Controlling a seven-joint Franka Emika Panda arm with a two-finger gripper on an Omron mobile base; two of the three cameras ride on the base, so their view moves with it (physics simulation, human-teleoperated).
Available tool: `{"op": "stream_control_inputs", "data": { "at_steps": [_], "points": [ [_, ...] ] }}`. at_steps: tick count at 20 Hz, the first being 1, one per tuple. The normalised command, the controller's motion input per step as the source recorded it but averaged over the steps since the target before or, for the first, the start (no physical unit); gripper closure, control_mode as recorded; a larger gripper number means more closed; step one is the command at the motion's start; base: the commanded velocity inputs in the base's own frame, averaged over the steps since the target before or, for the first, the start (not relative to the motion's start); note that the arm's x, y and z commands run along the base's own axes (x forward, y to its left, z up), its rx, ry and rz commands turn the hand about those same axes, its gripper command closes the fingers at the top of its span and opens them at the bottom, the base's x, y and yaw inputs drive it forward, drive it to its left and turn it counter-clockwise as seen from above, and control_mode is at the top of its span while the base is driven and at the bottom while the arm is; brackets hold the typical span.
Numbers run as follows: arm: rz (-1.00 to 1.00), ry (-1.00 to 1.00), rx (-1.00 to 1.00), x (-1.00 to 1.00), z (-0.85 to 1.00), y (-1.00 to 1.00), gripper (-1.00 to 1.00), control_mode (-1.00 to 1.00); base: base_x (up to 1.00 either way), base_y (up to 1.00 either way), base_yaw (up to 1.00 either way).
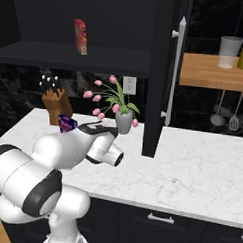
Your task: Pick the cereal and place it on the digital scale for weighing, and close the cabinet.
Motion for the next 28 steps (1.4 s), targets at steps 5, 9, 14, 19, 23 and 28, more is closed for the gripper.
{"op": "stream_control_inputs", "data": {
  "at_steps": [5,9,14,19,23,28],
  "points": [
    [-0.03,-0.21,0.15,-0.47,0.31,-0.64,-1.00,-1.00,0.00,0.00,0.00],
    [0.00,-0.19,0.08,-0.67,0.62,-0.49,-1.00,-1.00,0.00,0.00,0.00],
    [0.00,-0.13,0.01,-0.59,0.81,-0.58,-1.00,-1.00,0.00,0.00,0.00],
    [0.00,0.00,0.01,-0.43,0.71,-0.70,-1.00,-1.00,0.00,0.00,0.00],
    [0.00,0.00,0.24,-0.29,0.41,-0.46,-1.00,-1.00,0.00,0.00,0.00],
    [-0.01,-0.13,0.52,-0.32,0.06,-0.55,-1.00,-1.00,0.00,0.00,0.00]
  ]
}}
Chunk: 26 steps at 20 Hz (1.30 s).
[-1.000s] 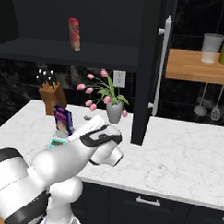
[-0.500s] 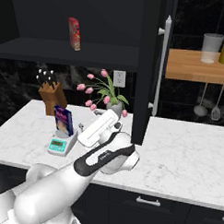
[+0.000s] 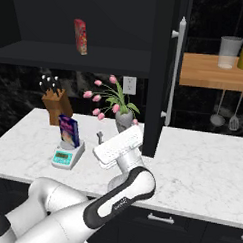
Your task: Pick the cereal and place it on the digital scale for weighing, and close the cabinet.
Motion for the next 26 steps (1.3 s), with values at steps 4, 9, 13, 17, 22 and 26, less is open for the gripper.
{"op": "stream_control_inputs", "data": {
  "at_steps": [4,9,13,17,22,26],
  "points": [
    [0.00,-0.25,0.34,-0.13,0.30,-0.35,-1.00,-1.00,0.00,0.00,0.00],
    [0.00,-0.23,0.12,-0.22,0.51,-0.59,-1.00,-1.00,0.00,0.00,0.00],
    [0.00,-0.20,0.11,-0.24,0.33,-0.75,-1.00,-1.00,0.00,0.00,0.00],
    [0.00,-0.24,0.09,-0.34,0.02,-0.75,-1.00,-1.00,0.00,0.00,0.00],
    [0.00,0.04,0.03,-0.18,0.00,-0.72,-1.00,-1.00,0.00,0.00,0.00],
    [0.00,0.15,0.00,-0.04,0.00,-0.81,-1.00,-1.00,0.00,0.00,0.00]
  ]
}}
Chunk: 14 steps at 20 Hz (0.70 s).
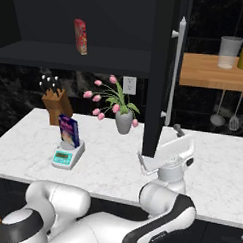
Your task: Pick the cereal and place it on the digital scale for weighing, and close the cabinet.
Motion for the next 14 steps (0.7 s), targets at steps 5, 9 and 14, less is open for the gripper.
{"op": "stream_control_inputs", "data": {
  "at_steps": [5,9,14],
  "points": [
    [0.00,0.19,-0.02,-0.10,-0.22,-0.36,-1.00,-1.00,0.00,0.00,0.00],
    [0.00,0.09,0.00,-0.11,0.03,-0.54,-1.00,-1.00,0.00,0.00,0.00],
    [0.00,0.20,0.00,-0.11,0.66,-0.39,-1.00,-1.00,0.00,0.00,0.00]
  ]
}}
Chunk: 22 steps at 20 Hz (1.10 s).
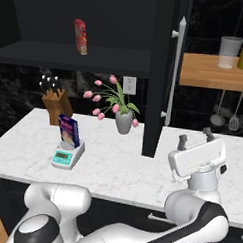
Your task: Pick the cereal and place it on the digital scale for weighing, and close the cabinet.
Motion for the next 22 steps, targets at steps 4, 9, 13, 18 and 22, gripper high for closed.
{"op": "stream_control_inputs", "data": {
  "at_steps": [4,9,13,18,22],
  "points": [
    [0.00,0.19,-0.01,-0.06,0.79,-0.10,-1.00,-1.00,0.00,0.00,0.00],
    [0.00,0.03,-0.11,-0.21,0.73,0.48,-1.00,-1.00,0.00,0.00,0.00],
    [0.00,-0.07,-0.14,-0.24,0.88,0.83,-1.00,-1.00,0.00,0.00,0.00],
    [0.01,-0.25,-0.12,-0.47,1.00,0.94,-1.00,-1.00,0.00,0.00,0.00],
    [-0.01,-0.19,-0.11,-0.03,0.34,1.00,-1.00,-1.00,0.00,0.00,0.00]
  ]
}}
